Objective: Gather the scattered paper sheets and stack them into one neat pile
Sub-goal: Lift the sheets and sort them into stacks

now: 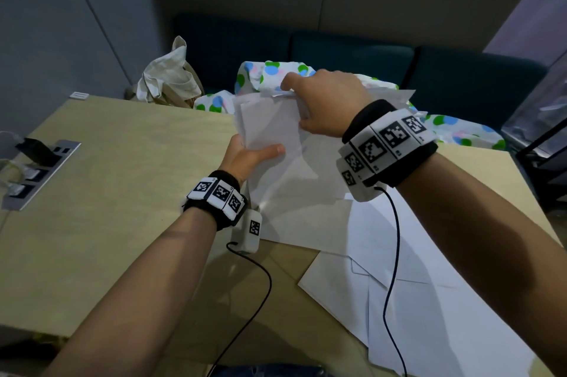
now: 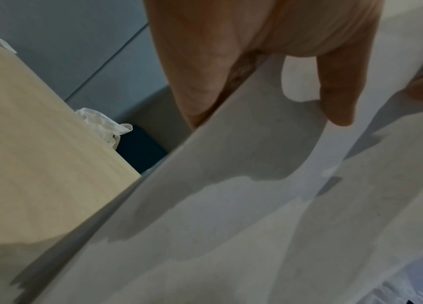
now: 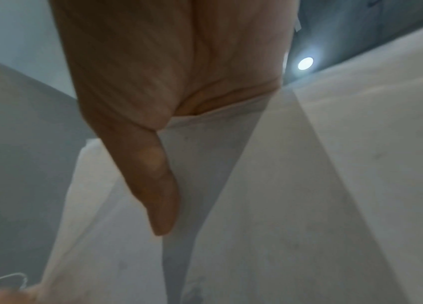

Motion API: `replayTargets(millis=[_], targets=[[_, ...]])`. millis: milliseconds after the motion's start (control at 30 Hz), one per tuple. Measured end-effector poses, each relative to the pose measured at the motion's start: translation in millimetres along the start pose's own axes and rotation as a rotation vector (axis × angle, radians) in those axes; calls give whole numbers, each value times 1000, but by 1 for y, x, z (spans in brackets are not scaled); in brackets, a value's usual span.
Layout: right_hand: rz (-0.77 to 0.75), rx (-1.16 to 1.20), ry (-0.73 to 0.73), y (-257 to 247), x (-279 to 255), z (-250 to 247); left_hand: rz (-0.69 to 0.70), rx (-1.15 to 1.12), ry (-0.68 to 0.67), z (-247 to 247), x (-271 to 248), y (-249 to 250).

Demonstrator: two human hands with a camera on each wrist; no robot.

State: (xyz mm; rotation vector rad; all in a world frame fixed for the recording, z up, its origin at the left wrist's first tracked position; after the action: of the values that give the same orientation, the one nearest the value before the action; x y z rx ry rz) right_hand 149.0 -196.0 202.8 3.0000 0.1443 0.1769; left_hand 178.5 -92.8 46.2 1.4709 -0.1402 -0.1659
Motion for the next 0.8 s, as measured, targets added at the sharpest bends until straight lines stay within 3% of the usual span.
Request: replayTargets(millis=[167, 267, 333, 433, 567, 700, 800], targets=[[47, 93, 9, 16, -3, -7, 9, 95, -89, 2, 6, -6], [175, 319, 100, 62, -3, -19, -102, 351, -176, -17, 10, -27], [303, 523, 127, 103, -7, -14, -192, 338, -115, -46, 12, -37], [479, 941, 194, 154, -26, 14, -232, 42, 26, -78, 11, -35], [672, 1516, 280, 172, -56, 81, -74, -93, 93, -67, 15, -9], [820, 1635, 328, 168, -89, 155, 93, 0, 254, -57, 10, 6], [880, 1676, 289, 156, -109, 194, 60, 6, 224, -49, 0, -19]])
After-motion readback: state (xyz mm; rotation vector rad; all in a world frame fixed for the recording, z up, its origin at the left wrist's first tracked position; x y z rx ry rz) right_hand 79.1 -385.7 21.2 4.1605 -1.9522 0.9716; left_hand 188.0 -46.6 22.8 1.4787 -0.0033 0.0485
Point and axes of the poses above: each hand's wrist, its own x-axis towards the middle knuckle, its own z-axis out of the palm, y = z × x, the point moved 10 cm from there along x, towards the middle knuckle, and after that the axes turned 8 degrees about z, right-handed, at the moved point
